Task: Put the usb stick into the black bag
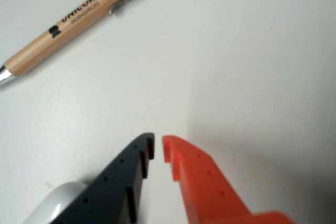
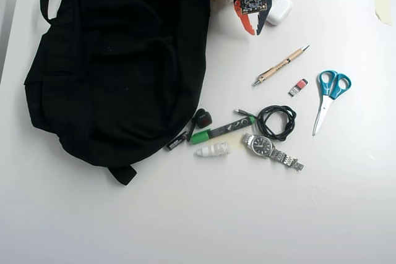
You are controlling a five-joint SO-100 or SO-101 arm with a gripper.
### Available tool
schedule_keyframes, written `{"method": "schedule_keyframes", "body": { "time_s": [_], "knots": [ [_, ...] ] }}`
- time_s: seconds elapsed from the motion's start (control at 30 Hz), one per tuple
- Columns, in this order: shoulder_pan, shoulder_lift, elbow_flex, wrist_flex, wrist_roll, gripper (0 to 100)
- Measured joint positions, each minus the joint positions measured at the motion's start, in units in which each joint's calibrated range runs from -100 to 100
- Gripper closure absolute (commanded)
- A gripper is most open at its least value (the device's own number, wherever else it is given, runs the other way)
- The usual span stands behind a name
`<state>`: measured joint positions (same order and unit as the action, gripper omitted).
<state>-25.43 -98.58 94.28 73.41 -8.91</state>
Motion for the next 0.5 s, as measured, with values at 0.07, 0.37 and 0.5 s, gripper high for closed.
{"method": "schedule_keyframes", "body": {
  "time_s": [0.07,0.37,0.5],
  "knots": [
    [-0.5,0.0,0.0,0.0,0.0,98],
    [-2.1,0.0,0.0,0.0,0.0,98],
    [-1.9,0.0,0.0,0.0,0.0,98]
  ]
}}
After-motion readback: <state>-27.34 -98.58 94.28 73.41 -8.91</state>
